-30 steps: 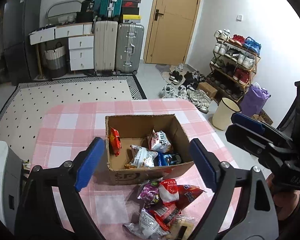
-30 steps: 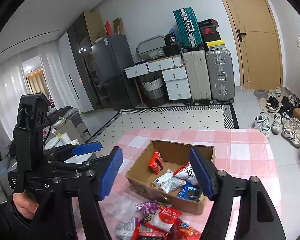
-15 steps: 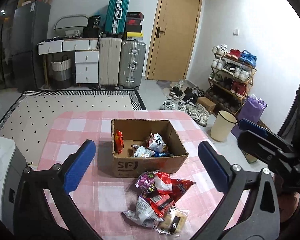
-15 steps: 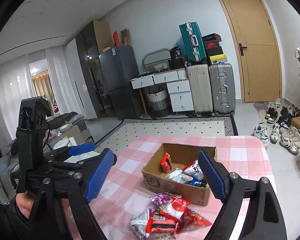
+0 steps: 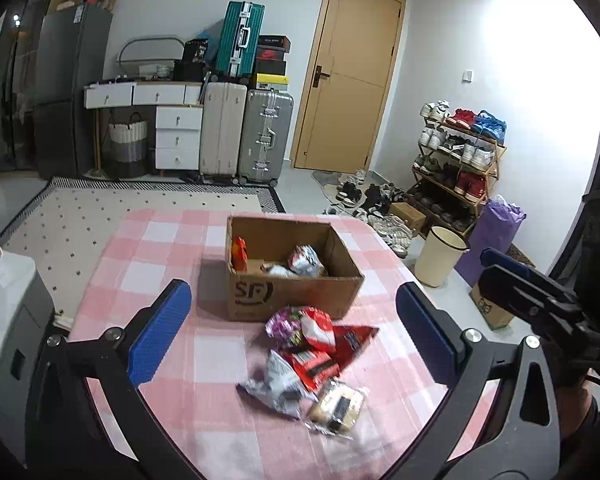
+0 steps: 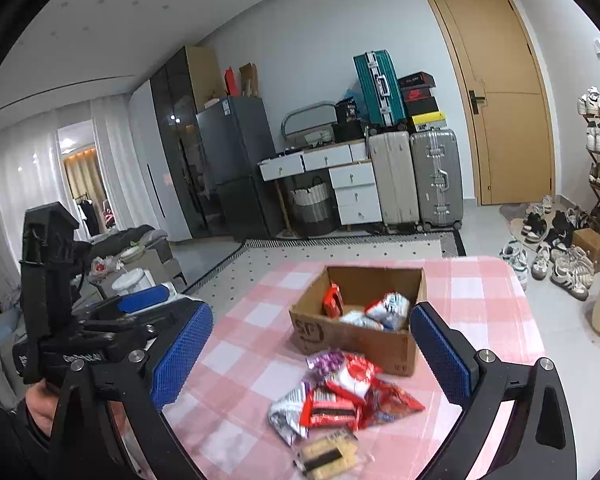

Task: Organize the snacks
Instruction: 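Withdraw both open tools from the box back toward the snack pile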

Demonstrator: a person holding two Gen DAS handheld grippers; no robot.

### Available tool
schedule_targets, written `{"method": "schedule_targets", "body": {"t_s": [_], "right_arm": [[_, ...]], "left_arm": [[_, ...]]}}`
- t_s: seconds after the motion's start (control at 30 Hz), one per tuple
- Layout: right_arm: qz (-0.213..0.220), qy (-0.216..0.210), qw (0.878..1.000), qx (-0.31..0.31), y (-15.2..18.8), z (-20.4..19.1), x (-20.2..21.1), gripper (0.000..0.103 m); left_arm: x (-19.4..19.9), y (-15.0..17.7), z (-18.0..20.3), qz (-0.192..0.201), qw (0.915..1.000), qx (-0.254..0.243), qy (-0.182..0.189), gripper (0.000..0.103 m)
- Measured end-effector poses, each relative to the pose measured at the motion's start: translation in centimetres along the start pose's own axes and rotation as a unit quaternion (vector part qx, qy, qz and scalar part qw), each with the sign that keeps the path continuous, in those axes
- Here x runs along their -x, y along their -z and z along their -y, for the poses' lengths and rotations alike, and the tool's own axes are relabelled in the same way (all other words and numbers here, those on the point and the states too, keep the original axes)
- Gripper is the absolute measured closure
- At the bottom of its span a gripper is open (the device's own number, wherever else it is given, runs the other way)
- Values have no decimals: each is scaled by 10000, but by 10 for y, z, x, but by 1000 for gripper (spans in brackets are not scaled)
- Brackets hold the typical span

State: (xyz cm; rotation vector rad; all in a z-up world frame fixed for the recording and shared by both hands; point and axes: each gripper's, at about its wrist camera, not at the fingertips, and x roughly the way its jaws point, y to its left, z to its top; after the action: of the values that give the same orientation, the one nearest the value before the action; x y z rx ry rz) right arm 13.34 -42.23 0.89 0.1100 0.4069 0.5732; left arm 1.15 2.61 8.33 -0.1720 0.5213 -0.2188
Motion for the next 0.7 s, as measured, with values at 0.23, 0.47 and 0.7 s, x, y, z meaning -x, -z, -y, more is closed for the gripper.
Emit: {"method": "schedule_targets", "body": {"t_s": [0.23,0.47,0.7], "right_arm": [[-135,8,9999,-59,29,1,6,2],[-387,-83,9992,-43,55,2,-4,2],[-722,-175,9972,-60,86,7,-21,2]], "left_arm": [[11,26,-10,94,9995,305,40,1],[-9,47,-15,-234,9993,278,-33,1],[-22,65,-29,-247,9986,463,24,1]]}}
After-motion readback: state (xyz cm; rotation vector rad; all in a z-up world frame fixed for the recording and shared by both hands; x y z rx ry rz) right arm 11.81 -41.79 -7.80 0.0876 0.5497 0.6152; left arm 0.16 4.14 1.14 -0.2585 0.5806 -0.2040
